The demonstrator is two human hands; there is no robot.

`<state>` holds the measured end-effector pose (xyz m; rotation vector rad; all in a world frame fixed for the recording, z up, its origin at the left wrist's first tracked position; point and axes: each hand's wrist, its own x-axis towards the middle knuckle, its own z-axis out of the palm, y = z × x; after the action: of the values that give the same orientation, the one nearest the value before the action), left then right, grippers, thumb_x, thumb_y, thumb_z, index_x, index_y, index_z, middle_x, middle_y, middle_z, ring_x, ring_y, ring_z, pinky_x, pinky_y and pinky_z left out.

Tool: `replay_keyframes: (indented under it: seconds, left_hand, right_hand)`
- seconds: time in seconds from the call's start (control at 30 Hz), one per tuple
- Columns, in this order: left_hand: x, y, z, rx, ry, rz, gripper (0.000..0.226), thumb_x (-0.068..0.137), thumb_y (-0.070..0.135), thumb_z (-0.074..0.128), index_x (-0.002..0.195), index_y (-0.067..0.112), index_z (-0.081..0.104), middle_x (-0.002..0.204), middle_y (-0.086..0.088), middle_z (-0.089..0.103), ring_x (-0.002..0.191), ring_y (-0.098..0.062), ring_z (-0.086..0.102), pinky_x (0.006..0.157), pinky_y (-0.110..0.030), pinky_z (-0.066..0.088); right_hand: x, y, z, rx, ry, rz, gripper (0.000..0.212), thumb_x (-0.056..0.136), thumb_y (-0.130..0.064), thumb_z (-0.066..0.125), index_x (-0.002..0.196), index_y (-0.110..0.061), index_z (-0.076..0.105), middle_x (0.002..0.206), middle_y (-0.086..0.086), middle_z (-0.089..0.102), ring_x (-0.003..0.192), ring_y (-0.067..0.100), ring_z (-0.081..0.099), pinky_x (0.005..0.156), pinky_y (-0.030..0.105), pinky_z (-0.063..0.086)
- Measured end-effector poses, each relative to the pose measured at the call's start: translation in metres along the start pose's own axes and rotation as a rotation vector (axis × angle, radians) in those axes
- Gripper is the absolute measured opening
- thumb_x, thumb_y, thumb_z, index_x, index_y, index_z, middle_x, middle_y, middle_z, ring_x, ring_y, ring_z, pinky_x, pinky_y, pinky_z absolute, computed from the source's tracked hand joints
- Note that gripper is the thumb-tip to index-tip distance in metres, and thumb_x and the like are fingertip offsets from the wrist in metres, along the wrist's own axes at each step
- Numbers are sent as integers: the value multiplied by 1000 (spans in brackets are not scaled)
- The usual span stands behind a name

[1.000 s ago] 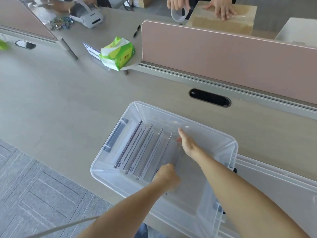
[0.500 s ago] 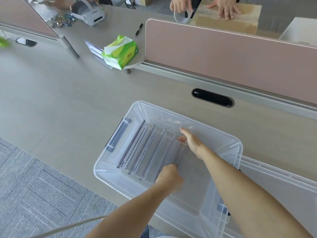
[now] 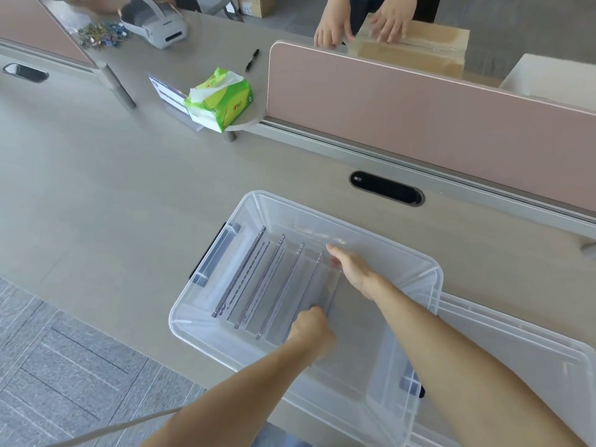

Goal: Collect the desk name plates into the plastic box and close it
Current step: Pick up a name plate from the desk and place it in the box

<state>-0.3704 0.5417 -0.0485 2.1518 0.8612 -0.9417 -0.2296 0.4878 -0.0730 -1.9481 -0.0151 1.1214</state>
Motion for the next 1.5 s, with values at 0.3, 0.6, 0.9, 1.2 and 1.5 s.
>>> replay_keyframes:
  seconds: [0.3, 0.6, 0.9, 1.2, 1.5]
  left_hand:
    - [-41, -27, -61, 37, 9, 268, 27, 89, 32, 52, 106, 13, 62, 100, -1, 57, 83, -24, 58, 67, -27, 47]
    - [-90, -146, -151, -108, 256, 493, 31, 91, 16, 39, 60, 16, 38, 64, -15, 41, 66, -35, 54, 46, -22, 35]
    - [-72, -257, -260, -341, 427, 467, 28, 89, 35, 52, 69, 17, 57, 69, -1, 57, 74, -26, 57, 59, -25, 43]
    - [-7, -314, -392, -325, 630, 309, 36, 85, 37, 59, 65, 7, 57, 59, -2, 54, 63, -23, 52, 52, -26, 43]
    - [84, -319, -506, -133, 553, 334, 26, 82, 24, 60, 60, 19, 47, 60, 3, 50, 59, -18, 47, 48, -23, 33]
  right_hand:
    - [-71, -48, 8, -529, 286, -104, 55, 96, -55, 32, 67, -10, 45, 69, 8, 53, 71, 27, 54, 62, 34, 37]
    - [-155, -118, 124, -671, 439, -292, 40, 93, -48, 50, 90, -14, 69, 88, -3, 68, 84, 17, 62, 69, 27, 43]
    - [-161, -221, 241, -773, 366, -537, 24, 92, -37, 56, 73, -23, 61, 61, -8, 54, 54, 4, 48, 51, 22, 33]
    - [-44, -315, 281, -779, 328, -657, 21, 91, -31, 59, 77, -17, 65, 63, -7, 57, 62, 14, 53, 53, 24, 37]
    - [70, -398, 304, -1050, 442, -673, 17, 91, -32, 50, 85, -21, 62, 90, 7, 66, 84, 33, 62, 63, 33, 44]
